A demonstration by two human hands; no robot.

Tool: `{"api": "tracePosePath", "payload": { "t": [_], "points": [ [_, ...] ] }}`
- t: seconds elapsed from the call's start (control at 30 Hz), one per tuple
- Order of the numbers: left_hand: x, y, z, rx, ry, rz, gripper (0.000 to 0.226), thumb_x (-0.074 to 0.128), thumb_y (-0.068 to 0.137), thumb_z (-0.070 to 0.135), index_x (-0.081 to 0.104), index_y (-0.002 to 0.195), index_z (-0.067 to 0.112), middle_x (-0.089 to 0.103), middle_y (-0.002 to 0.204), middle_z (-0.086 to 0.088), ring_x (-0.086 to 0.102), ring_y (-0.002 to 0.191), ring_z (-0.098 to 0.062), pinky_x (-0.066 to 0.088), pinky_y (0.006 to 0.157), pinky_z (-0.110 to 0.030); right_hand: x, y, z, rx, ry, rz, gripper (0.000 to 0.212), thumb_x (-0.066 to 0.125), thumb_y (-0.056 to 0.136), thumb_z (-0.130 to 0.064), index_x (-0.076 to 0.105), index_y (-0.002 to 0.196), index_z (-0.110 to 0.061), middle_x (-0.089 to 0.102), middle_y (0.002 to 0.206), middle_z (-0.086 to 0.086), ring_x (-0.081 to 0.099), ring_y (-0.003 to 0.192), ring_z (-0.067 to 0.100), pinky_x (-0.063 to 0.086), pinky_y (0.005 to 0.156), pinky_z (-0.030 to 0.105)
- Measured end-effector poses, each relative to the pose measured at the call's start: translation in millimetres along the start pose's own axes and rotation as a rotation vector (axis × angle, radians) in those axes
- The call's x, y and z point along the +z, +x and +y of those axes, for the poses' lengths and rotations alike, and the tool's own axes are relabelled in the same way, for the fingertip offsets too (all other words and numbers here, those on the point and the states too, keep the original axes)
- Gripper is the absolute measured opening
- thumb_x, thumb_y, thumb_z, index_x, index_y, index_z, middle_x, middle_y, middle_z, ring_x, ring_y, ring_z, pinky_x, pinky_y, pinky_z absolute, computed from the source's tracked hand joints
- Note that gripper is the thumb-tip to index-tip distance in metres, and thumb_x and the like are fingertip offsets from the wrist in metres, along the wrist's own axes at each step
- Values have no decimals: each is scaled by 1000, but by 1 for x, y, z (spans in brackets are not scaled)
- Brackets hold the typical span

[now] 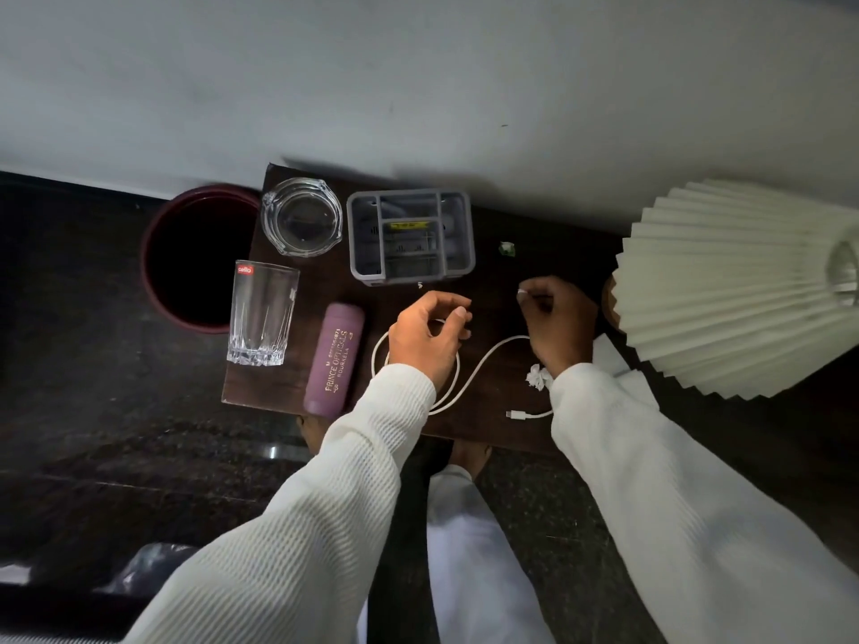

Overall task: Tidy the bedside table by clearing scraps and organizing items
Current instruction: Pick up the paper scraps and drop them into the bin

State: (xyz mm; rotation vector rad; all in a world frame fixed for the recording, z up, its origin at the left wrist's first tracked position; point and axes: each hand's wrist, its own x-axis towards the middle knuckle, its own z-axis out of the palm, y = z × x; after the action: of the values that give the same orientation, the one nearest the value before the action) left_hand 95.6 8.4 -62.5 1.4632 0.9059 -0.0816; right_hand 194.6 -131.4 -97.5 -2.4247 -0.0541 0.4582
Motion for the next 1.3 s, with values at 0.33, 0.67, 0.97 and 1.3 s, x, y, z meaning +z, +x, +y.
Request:
{"api": "tracePosePath", "payload": {
  "t": [0.33,0.67,0.97,1.3],
  "points": [
    [2,-6,-1,-19,-1,-44,17,64,92,17,71,107,17,74,101,-2,70,99,-17,56,92,-47,3,-70,-45,-28,310,-54,17,70,89,-11,70,106,-9,71,96,0,68,87,1,52,70,7],
    [-40,-6,5,108,153,56,8,71,86,19,76,90,25,75,85,11,70,84,-2,56,87,-29,11,-74,-78,-62,349,-133,19,73,85,-4,69,103,-8,71,94,1,69,87,4,51,69,7],
    [-135,4,15,132,-122,190,7,75,82,5,71,85,10,74,78,-8,73,70,-12,57,70,-21,21,-73,-86,14,308,-22,11,73,84,-8,72,95,-11,72,89,-2,68,82,-2,48,67,3],
    [-256,70,-3,10,86,410,14,75,83,11,71,90,23,76,87,-4,75,82,-14,60,84,-30,34,-81,-92,47,208,21,11,72,86,-11,71,97,-15,71,89,-4,66,84,-1,50,68,4]
  ]
}}
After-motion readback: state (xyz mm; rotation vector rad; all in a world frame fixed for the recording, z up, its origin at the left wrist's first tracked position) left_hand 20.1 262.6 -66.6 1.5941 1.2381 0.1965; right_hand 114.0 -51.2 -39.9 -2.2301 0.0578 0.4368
